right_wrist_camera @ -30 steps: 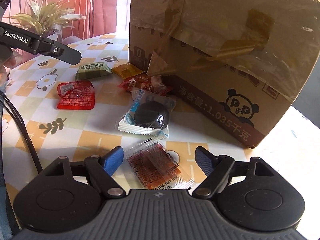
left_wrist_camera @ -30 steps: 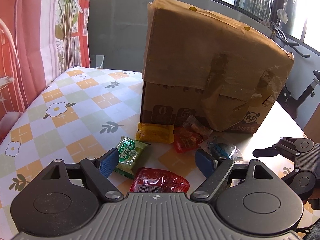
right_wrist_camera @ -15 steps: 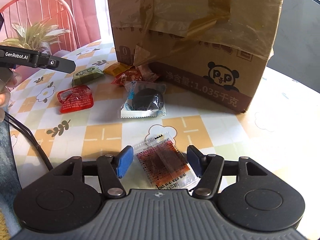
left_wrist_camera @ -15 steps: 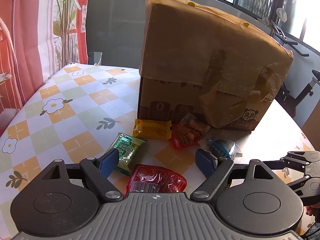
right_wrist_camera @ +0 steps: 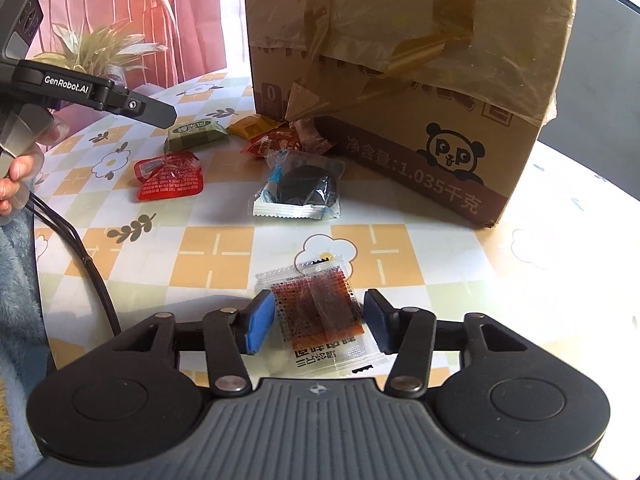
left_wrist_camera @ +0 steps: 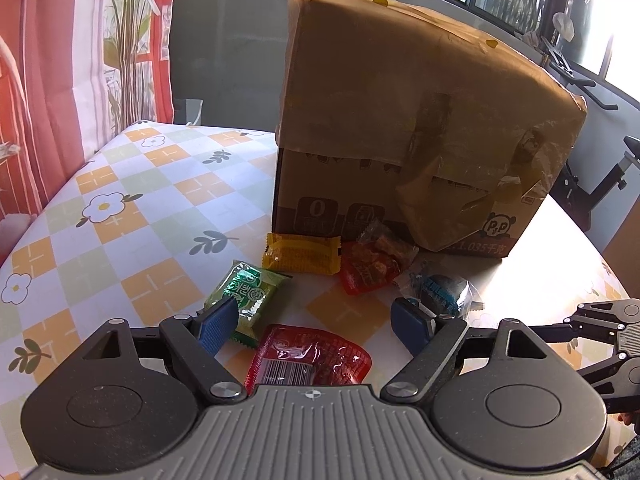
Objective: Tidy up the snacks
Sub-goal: 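Close the right tool on the orange-red square candy packet, then grasp the small clear candy bag with the left tool while the right tool holds the orange packet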
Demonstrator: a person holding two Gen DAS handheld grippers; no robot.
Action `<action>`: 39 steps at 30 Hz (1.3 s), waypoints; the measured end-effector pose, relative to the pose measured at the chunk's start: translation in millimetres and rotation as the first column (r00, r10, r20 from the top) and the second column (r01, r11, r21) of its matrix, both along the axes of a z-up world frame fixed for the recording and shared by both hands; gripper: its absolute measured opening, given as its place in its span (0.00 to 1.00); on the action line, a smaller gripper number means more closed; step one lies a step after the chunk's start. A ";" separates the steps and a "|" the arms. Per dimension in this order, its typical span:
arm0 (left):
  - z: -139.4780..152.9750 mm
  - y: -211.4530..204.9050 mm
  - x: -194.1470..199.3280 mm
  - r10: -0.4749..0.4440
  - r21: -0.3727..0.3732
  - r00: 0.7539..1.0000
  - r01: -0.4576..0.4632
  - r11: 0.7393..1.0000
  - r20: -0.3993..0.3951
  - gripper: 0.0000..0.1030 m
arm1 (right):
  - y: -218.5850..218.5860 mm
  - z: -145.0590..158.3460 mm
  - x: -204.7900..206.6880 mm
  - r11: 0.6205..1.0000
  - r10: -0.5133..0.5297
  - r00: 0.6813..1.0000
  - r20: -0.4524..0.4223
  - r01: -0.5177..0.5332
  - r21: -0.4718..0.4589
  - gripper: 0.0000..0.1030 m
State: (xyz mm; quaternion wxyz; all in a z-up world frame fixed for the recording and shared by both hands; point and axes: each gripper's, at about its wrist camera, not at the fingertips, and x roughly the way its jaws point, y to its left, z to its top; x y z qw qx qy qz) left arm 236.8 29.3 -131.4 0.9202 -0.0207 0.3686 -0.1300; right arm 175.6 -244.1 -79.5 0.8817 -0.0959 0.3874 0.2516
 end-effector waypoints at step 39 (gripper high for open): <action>-43.2 -120.5 94.3 -0.021 0.133 0.999 0.028 0.991 -0.049 0.56 | -38.9 -4.1 14.0 0.949 -0.192 0.974 0.118 0.154 0.276 0.40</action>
